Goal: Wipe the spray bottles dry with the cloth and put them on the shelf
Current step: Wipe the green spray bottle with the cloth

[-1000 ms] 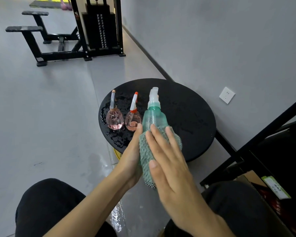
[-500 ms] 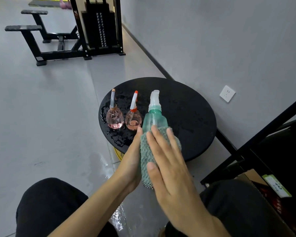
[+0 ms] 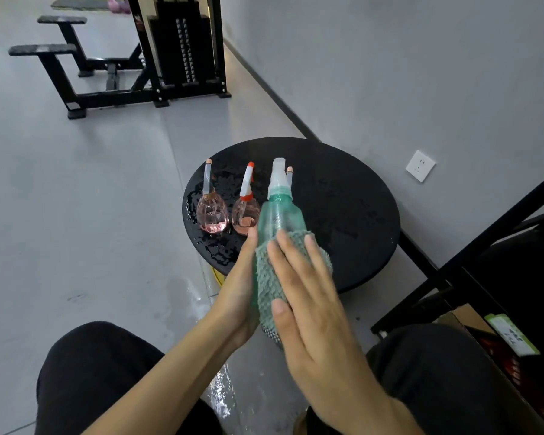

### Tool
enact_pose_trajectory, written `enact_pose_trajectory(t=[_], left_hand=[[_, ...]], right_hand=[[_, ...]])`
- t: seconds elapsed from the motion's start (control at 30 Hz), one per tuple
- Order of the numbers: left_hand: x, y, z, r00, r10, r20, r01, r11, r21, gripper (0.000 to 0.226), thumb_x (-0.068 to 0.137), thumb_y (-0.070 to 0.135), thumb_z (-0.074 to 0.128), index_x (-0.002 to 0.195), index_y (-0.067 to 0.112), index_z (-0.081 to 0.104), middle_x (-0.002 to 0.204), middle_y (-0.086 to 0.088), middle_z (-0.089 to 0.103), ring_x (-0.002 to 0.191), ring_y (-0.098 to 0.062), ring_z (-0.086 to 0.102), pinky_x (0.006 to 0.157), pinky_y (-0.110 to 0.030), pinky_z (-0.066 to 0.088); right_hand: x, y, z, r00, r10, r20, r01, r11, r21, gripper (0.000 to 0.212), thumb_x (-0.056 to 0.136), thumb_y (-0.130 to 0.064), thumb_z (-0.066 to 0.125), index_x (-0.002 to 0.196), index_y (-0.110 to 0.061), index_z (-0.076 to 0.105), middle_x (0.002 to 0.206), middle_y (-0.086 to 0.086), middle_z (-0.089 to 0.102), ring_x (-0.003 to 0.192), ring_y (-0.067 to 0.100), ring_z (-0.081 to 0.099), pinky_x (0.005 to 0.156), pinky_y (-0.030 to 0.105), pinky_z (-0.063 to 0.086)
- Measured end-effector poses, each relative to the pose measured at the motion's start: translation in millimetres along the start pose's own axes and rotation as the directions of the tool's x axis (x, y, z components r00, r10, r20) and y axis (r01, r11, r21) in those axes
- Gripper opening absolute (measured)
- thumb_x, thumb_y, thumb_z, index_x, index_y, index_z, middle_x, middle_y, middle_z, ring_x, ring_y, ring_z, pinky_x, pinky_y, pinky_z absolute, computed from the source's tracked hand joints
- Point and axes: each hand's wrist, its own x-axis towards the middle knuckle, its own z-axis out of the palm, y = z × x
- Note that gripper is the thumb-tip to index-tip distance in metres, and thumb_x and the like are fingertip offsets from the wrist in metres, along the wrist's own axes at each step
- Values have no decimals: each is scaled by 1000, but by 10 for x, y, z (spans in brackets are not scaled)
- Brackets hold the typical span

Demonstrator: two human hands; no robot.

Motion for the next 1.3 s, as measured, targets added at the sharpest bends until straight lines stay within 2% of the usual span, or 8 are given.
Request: enact_pose_trajectory(t=[0.2, 0.37, 0.5, 0.7, 0.83, 1.07, 1.2, 1.3], left_hand=[[-62, -132, 103, 999, -32, 36, 29, 996, 79, 51, 95, 59, 30, 107, 28, 68, 91, -2, 75, 76, -17, 71, 63, -40, 57], [-49, -54, 72, 1000, -11, 6, 11, 1000, -4, 51, 97, 56, 31, 112, 24, 68, 98, -4, 74, 84, -16, 71, 61, -32, 58], [-56, -10, 17, 999, -13, -47, 12, 1000, -4, 62, 91, 59, 37, 128, 15, 58, 117, -10, 70, 107, -21, 67, 80, -30, 56], [-129, -139, 118, 997, -61, 42, 59, 997, 41, 47, 95, 53, 38, 120, 21, 62, 96, -5, 72, 76, -18, 71, 54, -36, 57], [-118, -120, 140, 997, -35, 73, 38, 998, -46, 42, 93, 50, 42, 90, 27, 76, 85, -2, 74, 71, -15, 71, 55, -32, 57], [-119, -20, 67, 998, 5, 68, 2, 994, -105, 48, 92, 50, 42, 114, 17, 69, 105, -8, 73, 91, -18, 70, 72, -29, 59], [-175, -82, 106, 995, -26, 92, 32, 997, -64, 43, 92, 51, 41, 106, 24, 72, 92, -4, 74, 76, -17, 71, 60, -38, 59], [-183, -104, 119, 997, -22, 71, 29, 995, -90, 42, 92, 51, 42, 100, 25, 74, 91, -4, 74, 75, -17, 71, 57, -39, 58]], right_hand=[[470, 214, -224, 984, 179, 23, -180, 958, 223, 49, 105, -40, 23, 153, -35, 16, 158, -29, 4, 141, -14, -8, 106, -2, -4], [298, 74, -139, 995, 100, -7, -98, 986, 137, 51, 104, -38, 21, 153, -35, 9, 158, -29, -2, 144, -7, -10, 117, 14, -1], [14, -43, -6, 999, 47, -3, -47, 998, 32, 54, 100, -37, 18, 153, -32, 11, 159, -25, 0, 148, 3, -10, 121, 35, 10], [448, 188, -226, 980, 198, 1, -195, 964, 181, 47, 105, -35, 24, 152, -35, 20, 156, -31, 4, 142, -12, -10, 103, -3, -5], [391, 133, -201, 987, 159, 1, -156, 972, 174, 49, 105, -34, 24, 153, -34, 15, 157, -31, 2, 142, -11, -11, 110, 4, -4], [102, -29, -90, 998, 68, 12, -69, 988, 137, 52, 100, -41, 18, 151, -36, 12, 157, -32, 0, 145, -4, -11, 119, 20, 2], [425, 144, -218, 986, 167, -25, -157, 958, 239, 48, 104, -36, 25, 152, -32, 22, 157, -29, 7, 143, -11, -8, 108, 1, -3], [461, 127, -233, 986, 165, -19, -156, 962, 224, 48, 105, -33, 25, 153, -32, 18, 158, -28, 4, 142, -12, -10, 107, 0, -4]])
